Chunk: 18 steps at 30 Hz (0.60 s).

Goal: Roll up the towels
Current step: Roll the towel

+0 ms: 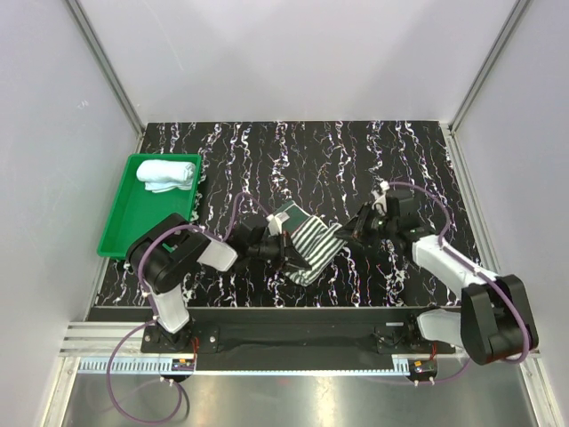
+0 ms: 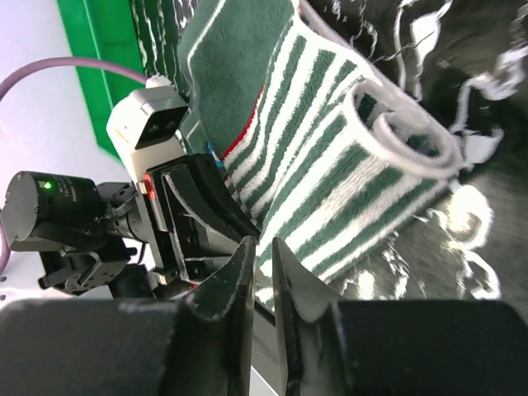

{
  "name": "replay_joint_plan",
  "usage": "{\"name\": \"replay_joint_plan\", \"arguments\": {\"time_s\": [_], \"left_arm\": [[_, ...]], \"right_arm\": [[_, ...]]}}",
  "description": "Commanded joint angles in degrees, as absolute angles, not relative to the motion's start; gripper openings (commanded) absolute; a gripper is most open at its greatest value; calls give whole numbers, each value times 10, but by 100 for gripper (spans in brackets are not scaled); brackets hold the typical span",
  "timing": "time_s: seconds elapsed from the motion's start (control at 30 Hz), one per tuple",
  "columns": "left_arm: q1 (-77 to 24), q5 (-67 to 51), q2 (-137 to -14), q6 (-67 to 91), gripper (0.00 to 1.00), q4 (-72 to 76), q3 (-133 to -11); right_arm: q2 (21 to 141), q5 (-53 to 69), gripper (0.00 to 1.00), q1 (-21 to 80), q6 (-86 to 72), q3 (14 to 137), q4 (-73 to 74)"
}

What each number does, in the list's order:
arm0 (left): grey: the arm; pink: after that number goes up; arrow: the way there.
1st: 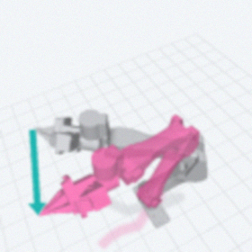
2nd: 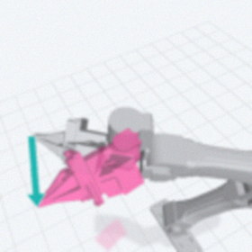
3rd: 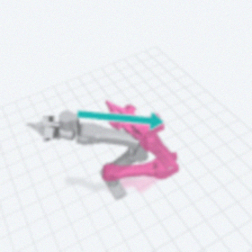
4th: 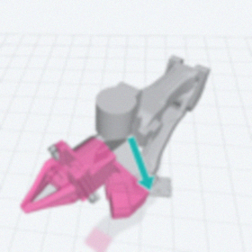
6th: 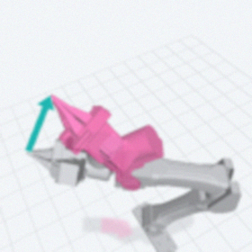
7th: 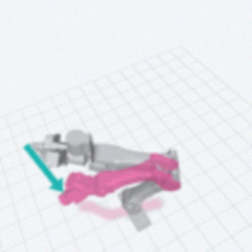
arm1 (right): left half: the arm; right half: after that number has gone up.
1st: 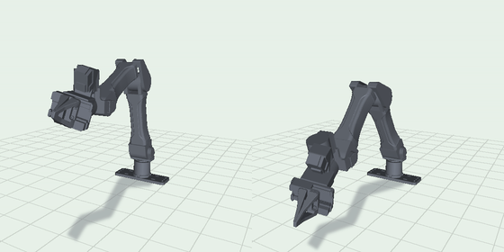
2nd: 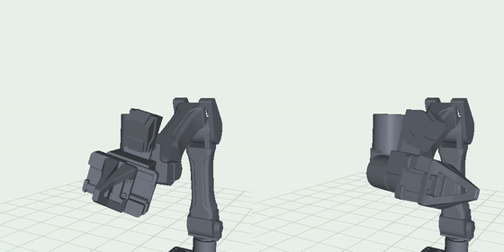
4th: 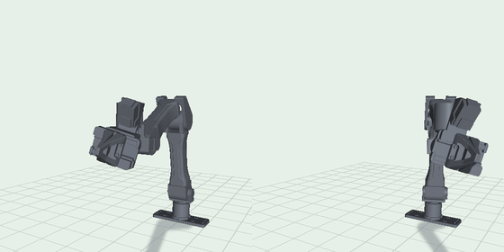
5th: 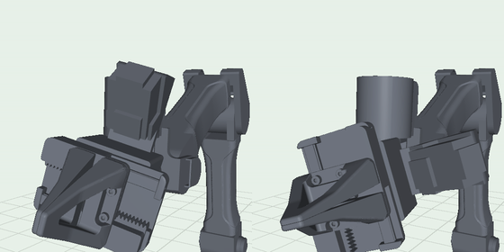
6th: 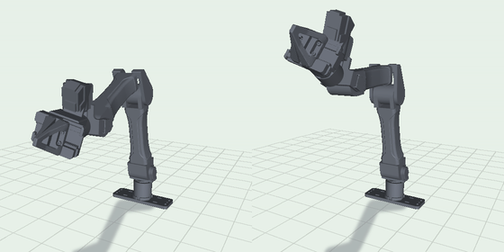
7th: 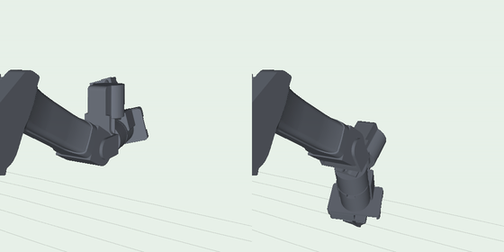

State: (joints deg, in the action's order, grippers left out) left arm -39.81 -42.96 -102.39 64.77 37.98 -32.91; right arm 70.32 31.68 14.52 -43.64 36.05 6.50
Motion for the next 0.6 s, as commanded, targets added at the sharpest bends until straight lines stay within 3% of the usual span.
{"name": "replay_joint_plan", "arguments": {"time_s": [0.0,0.23,0.43,0.53,0.57], "left_arm": [[-392,-416,-1031,686,0,425,-306],[-392,-361,-1025,687,0,417,-268],[-393,-341,-1018,672,2,396,-261],[-395,-297,-971,609,26,288,-279],[-395,-280,-956,590,39,249,-286]], "right_arm": [[737,361,19,171,-514,321,-137],[873,366,15,214,-572,273,-347],[946,343,14,216,-541,258,-356],[972,338,12,217,-536,261,-358],[981,338,12,215,-535,262,-359]]}}
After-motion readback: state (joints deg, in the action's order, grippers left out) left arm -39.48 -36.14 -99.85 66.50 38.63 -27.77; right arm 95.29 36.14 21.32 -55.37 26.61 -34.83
